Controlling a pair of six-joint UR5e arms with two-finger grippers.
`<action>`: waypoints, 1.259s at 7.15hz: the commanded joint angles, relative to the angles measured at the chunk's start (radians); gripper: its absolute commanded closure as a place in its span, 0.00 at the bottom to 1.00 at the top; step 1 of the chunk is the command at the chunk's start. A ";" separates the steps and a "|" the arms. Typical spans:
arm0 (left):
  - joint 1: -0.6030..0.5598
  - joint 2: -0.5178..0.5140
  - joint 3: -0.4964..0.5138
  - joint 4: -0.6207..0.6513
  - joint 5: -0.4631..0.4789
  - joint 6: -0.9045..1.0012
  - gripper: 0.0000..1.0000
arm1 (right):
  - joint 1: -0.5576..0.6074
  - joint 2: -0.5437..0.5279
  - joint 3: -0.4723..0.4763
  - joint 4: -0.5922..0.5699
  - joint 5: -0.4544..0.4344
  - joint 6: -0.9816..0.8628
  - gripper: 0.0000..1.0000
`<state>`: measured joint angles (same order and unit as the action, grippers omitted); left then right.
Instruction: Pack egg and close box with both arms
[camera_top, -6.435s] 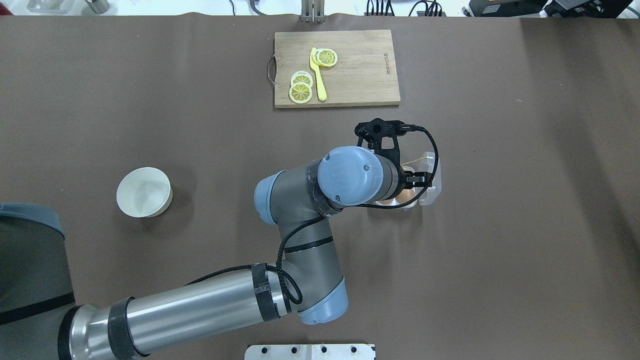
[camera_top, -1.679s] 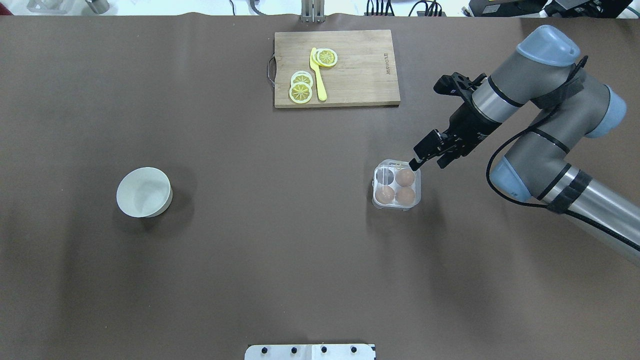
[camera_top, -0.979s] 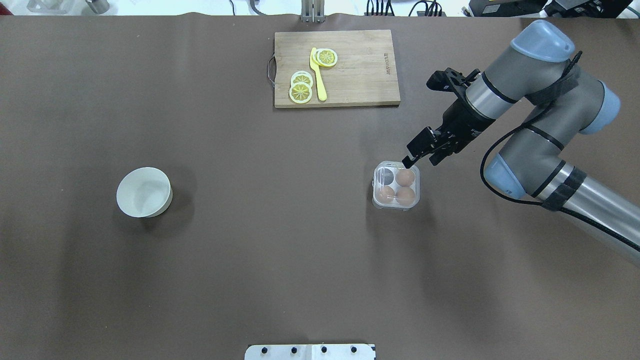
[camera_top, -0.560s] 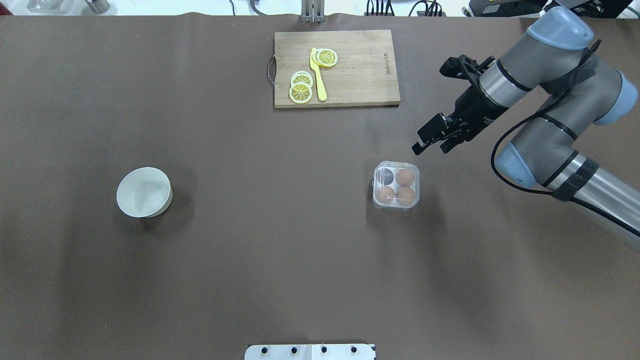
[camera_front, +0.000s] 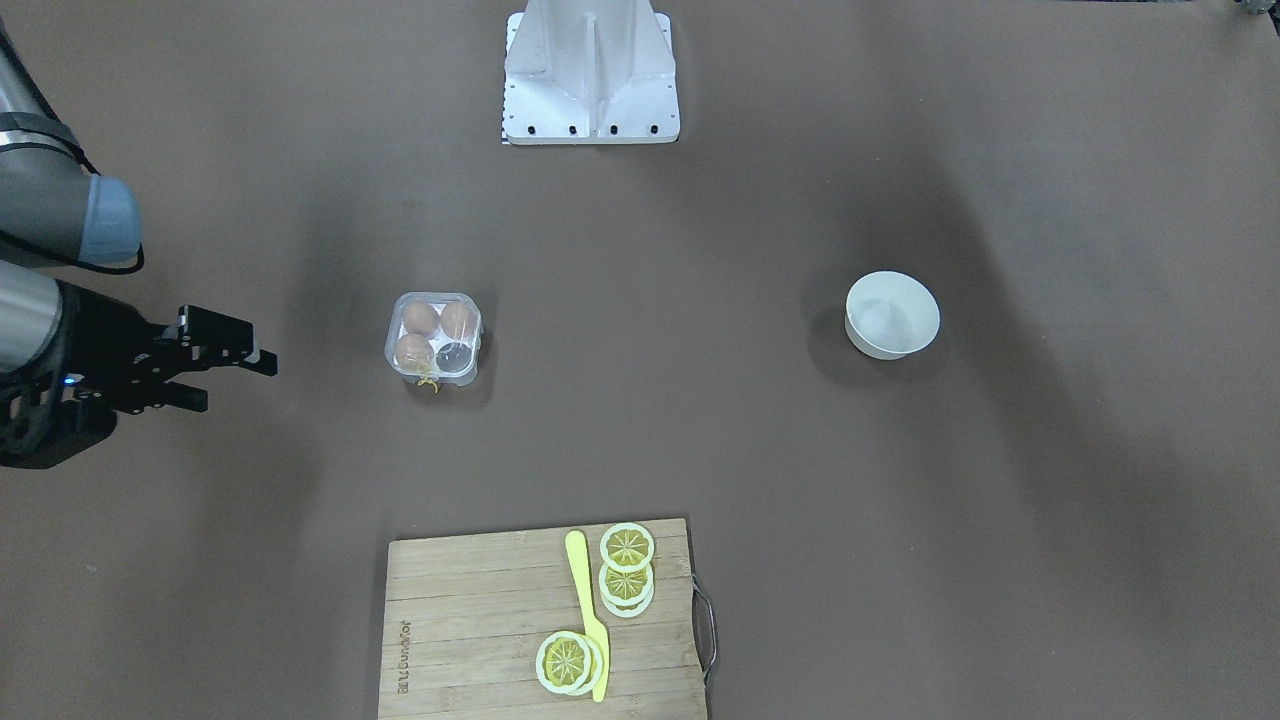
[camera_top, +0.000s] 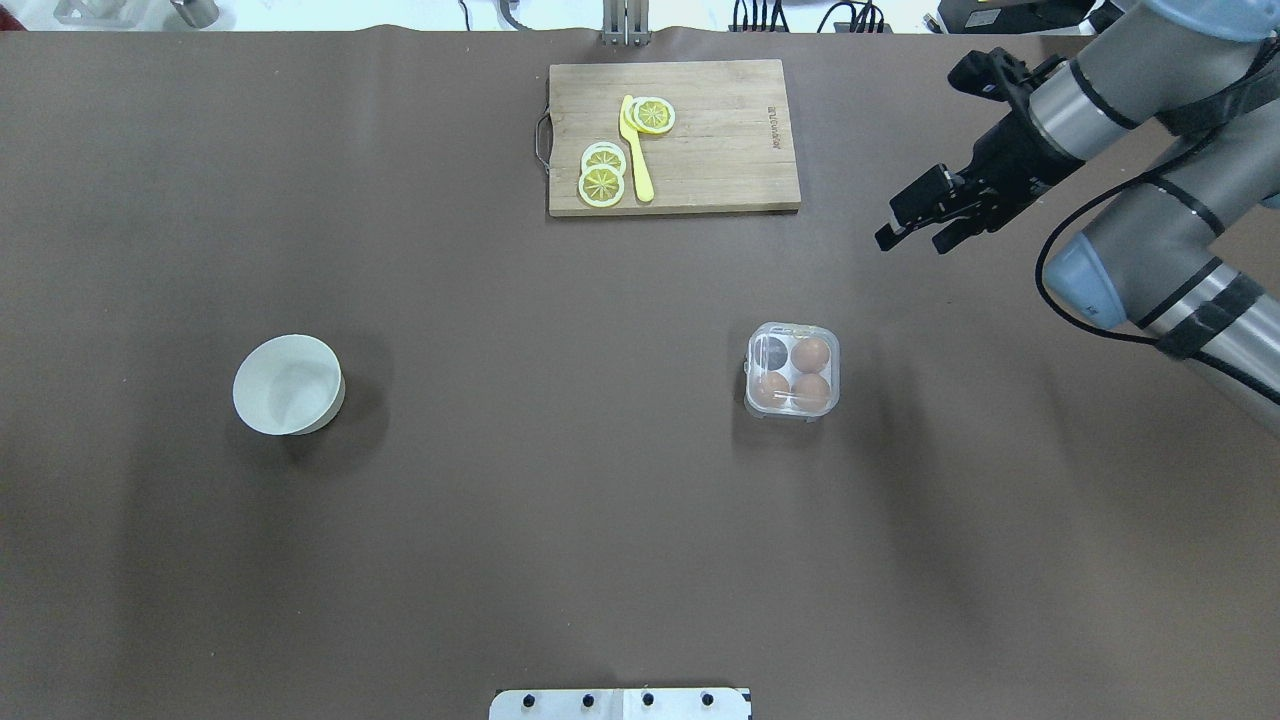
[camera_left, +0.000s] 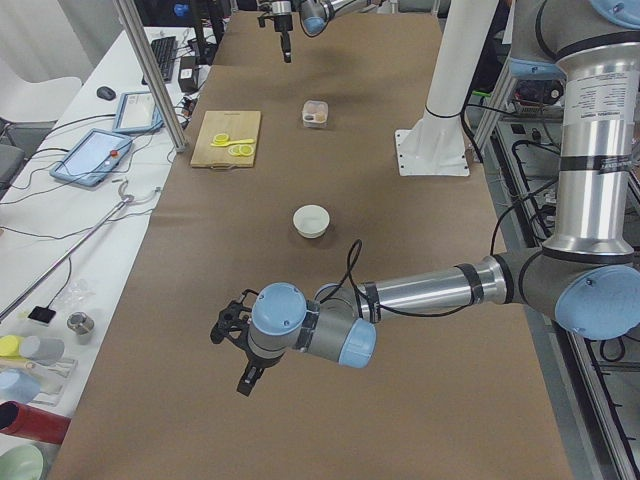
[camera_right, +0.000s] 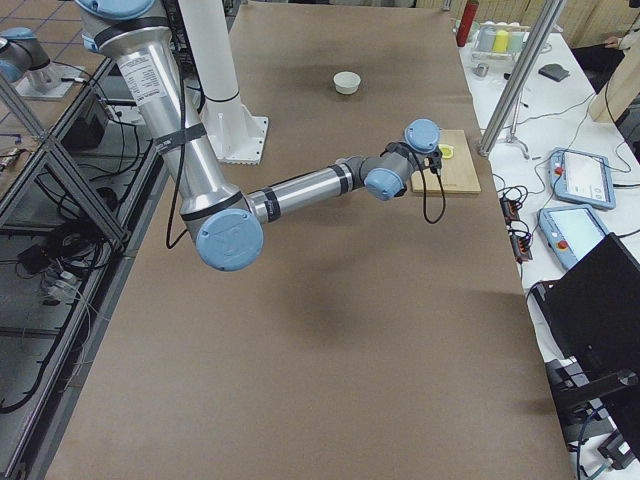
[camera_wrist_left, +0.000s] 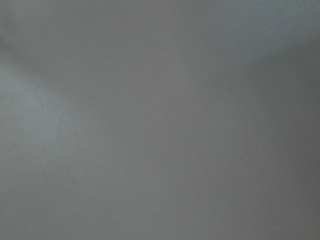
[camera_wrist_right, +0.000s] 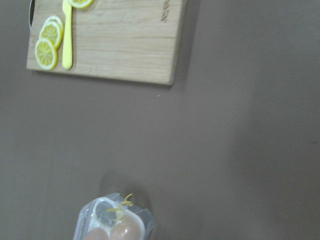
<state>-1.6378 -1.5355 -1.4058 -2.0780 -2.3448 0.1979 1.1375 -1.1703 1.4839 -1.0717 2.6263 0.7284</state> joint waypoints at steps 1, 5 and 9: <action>-0.008 -0.002 -0.001 0.016 -0.008 0.000 0.03 | 0.111 -0.041 -0.033 -0.001 -0.017 -0.023 0.01; -0.011 -0.011 -0.009 0.065 -0.014 0.000 0.03 | 0.295 -0.113 -0.128 -0.110 -0.164 -0.384 0.01; -0.010 -0.014 -0.010 0.101 -0.031 -0.003 0.03 | 0.413 -0.178 -0.148 -0.350 -0.343 -0.688 0.00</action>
<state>-1.6483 -1.5447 -1.4156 -1.9984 -2.3750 0.1960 1.5341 -1.3294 1.3400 -1.3656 2.3401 0.1002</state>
